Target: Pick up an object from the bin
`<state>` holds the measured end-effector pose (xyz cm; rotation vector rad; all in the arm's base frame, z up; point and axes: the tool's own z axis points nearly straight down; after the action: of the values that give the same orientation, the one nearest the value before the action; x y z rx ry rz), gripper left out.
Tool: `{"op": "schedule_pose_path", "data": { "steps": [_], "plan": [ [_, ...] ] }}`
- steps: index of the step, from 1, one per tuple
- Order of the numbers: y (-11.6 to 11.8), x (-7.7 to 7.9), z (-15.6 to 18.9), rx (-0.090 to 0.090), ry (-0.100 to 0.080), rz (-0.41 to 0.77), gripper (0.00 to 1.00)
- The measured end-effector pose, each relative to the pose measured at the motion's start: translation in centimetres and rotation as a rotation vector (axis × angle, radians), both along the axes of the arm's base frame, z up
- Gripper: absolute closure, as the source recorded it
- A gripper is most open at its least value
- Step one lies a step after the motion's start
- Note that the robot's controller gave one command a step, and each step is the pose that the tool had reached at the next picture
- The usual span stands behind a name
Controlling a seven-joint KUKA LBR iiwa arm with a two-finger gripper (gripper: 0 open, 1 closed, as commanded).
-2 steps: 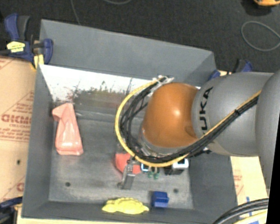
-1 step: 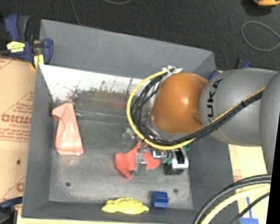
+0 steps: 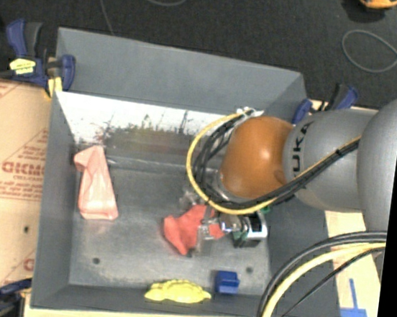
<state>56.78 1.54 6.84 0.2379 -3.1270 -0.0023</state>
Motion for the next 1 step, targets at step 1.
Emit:
{"op": "schedule_pose_path", "data": {
  "steps": [1],
  "plan": [
    [-0.4, 1.4, 0.27, -0.001, -0.023, 0.104, 1.0]
  ]
}}
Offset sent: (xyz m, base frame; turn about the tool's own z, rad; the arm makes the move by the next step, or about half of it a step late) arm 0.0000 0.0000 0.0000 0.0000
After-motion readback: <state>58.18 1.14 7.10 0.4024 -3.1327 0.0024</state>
